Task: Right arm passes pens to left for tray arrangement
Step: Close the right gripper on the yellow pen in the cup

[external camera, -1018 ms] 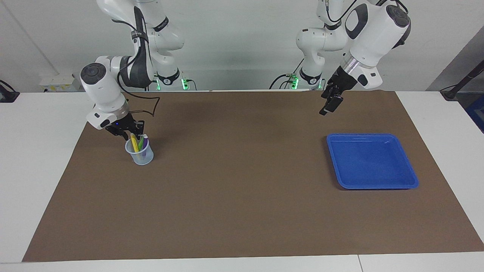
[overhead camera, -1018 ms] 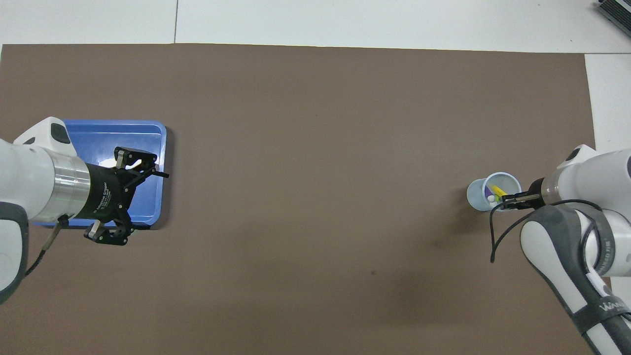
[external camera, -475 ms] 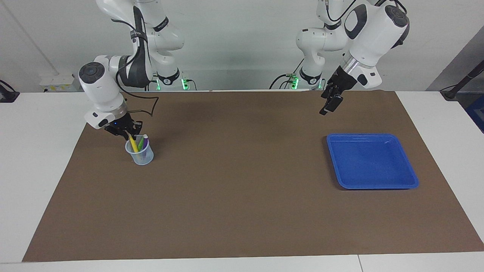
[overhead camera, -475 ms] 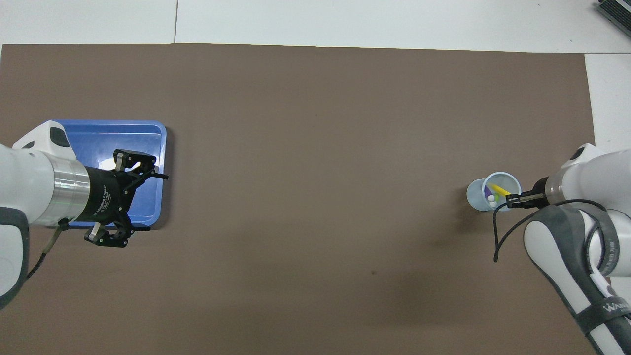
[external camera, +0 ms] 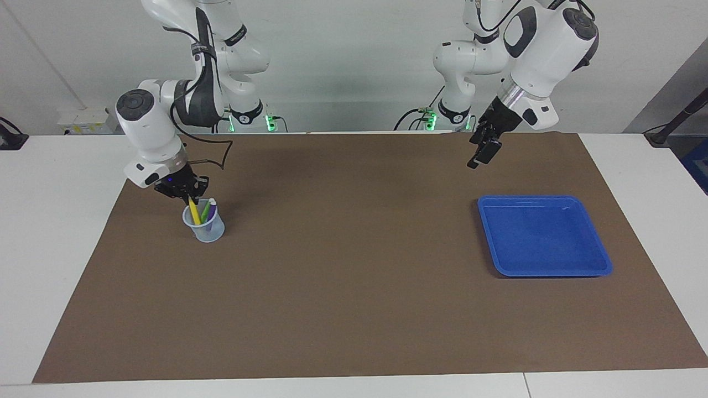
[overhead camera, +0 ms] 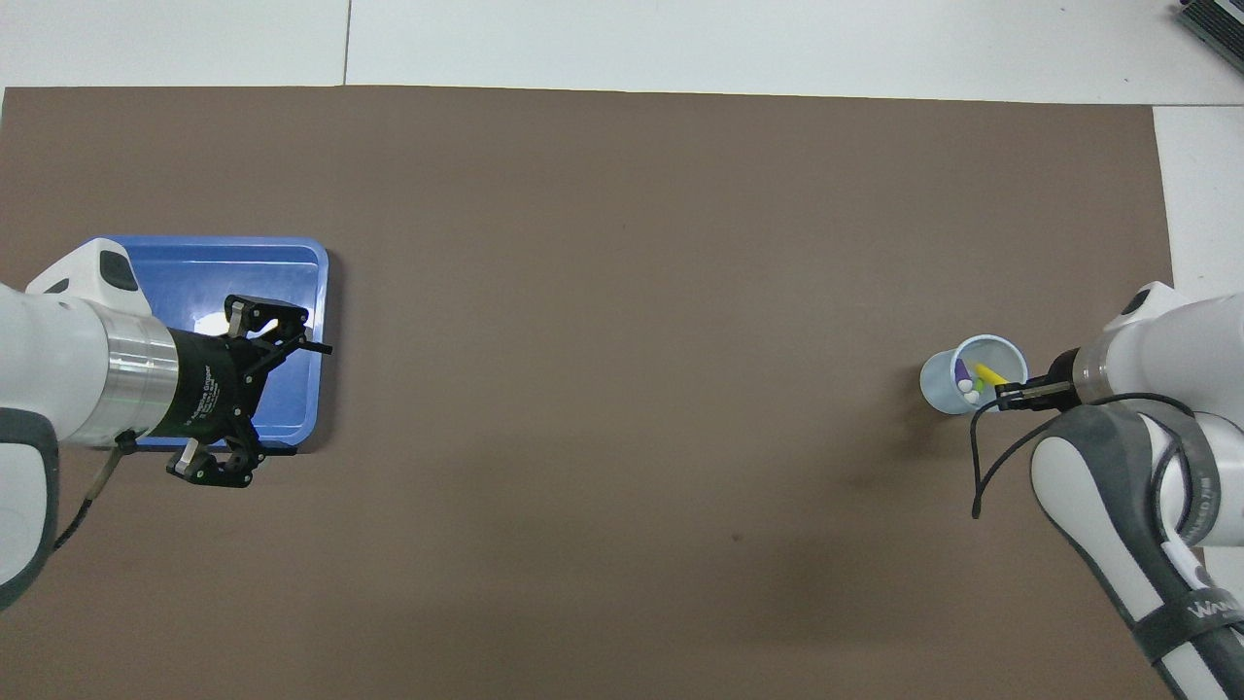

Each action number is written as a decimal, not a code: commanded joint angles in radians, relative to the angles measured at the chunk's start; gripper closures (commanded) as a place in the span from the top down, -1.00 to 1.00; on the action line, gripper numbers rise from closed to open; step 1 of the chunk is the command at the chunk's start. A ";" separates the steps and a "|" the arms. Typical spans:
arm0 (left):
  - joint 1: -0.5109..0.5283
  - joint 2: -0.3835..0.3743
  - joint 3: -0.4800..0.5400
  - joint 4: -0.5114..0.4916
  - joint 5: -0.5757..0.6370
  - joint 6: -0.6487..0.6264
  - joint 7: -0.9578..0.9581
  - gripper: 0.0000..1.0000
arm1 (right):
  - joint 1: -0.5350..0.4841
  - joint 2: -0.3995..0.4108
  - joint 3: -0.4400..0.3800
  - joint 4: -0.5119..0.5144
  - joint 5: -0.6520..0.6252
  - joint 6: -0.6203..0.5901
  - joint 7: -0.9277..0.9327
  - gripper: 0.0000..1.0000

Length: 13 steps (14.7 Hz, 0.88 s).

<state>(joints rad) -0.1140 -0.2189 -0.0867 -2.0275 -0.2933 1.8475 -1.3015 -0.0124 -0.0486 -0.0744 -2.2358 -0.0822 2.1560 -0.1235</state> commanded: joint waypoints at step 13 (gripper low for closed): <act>-0.033 -0.028 0.005 -0.027 -0.017 0.032 -0.036 1.00 | 0.002 0.000 0.008 0.240 0.007 -0.353 -0.007 -1.00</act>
<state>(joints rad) -0.1280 -0.2230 -0.0889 -2.0281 -0.2943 1.8544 -1.3151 -0.0061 -0.0467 -0.0723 -2.0409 -0.0822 1.8611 -0.1235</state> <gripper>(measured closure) 0.000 0.815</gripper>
